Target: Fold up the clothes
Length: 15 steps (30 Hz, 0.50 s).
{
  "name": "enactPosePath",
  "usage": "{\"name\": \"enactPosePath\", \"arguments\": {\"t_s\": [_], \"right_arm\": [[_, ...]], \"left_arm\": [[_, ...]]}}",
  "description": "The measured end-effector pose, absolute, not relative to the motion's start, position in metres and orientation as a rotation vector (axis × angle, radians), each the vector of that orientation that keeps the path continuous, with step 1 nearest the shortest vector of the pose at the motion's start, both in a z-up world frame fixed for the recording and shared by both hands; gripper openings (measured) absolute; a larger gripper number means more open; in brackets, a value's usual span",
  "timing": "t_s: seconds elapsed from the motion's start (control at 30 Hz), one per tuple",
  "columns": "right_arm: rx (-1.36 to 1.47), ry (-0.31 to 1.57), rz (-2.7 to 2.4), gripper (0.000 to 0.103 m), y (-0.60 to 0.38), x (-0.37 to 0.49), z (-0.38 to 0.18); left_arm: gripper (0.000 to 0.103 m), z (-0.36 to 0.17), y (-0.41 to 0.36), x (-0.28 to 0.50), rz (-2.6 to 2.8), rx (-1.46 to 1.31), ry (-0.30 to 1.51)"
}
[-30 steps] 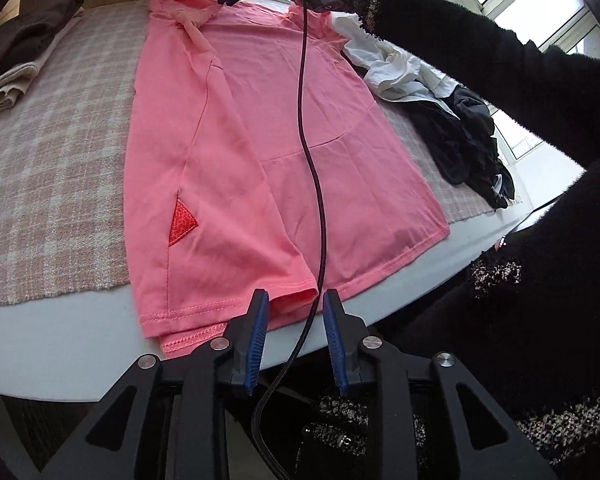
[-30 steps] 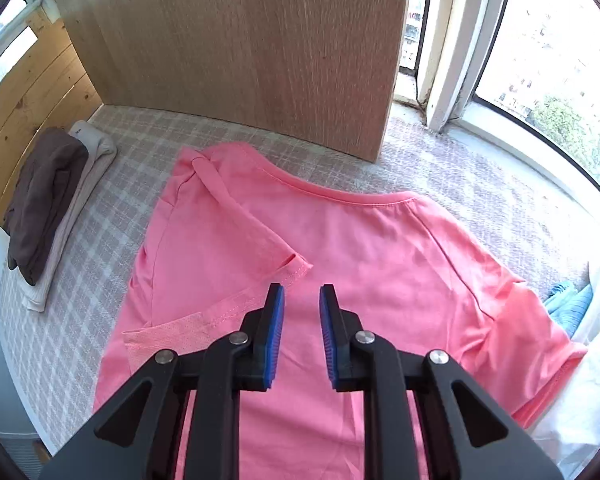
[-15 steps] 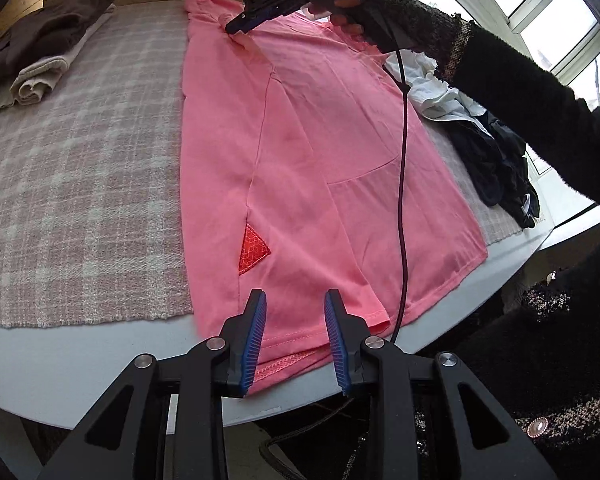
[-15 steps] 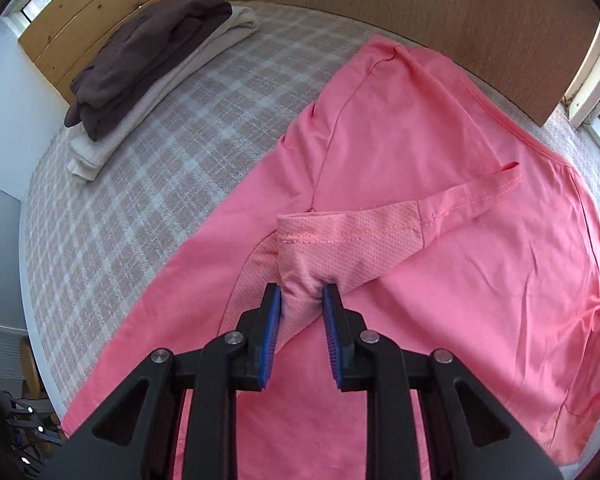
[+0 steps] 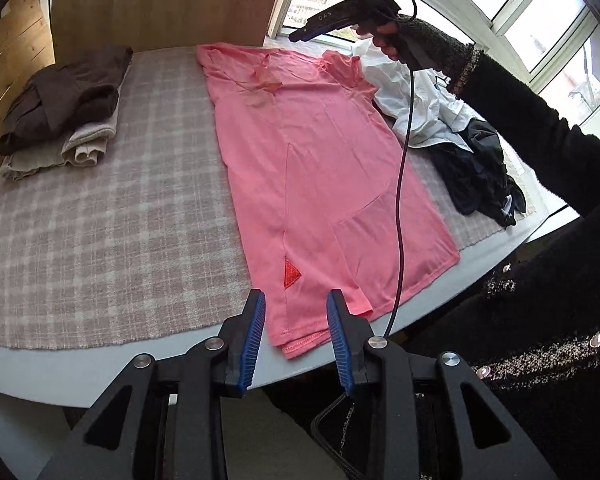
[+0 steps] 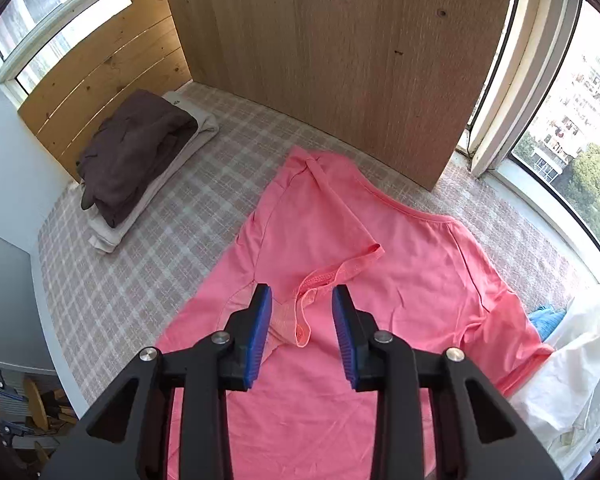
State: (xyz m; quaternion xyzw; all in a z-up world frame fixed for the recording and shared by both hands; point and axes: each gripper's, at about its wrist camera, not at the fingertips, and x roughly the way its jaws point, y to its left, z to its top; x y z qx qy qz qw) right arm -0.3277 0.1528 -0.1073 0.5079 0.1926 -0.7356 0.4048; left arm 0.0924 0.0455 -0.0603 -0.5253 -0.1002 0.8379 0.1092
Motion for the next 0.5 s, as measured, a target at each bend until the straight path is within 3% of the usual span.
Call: {"name": "enactPosePath", "arguments": {"t_s": [0.13, 0.37, 0.5], "right_arm": [[1.230, 0.481, -1.897, 0.031, 0.116, -0.354, -0.110], [1.318, 0.517, -1.841, 0.032, 0.044, -0.410, -0.167], [1.355, 0.547, -1.785, 0.034, 0.013, -0.432, -0.195]], "left_arm": [[0.041, -0.064, 0.040, 0.015, 2.574, -1.454, -0.153], [0.042, -0.153, 0.026, -0.107, 2.605, -1.594, -0.204], [0.041, -0.186, 0.008, -0.139, 2.537, -1.602, -0.407]]}}
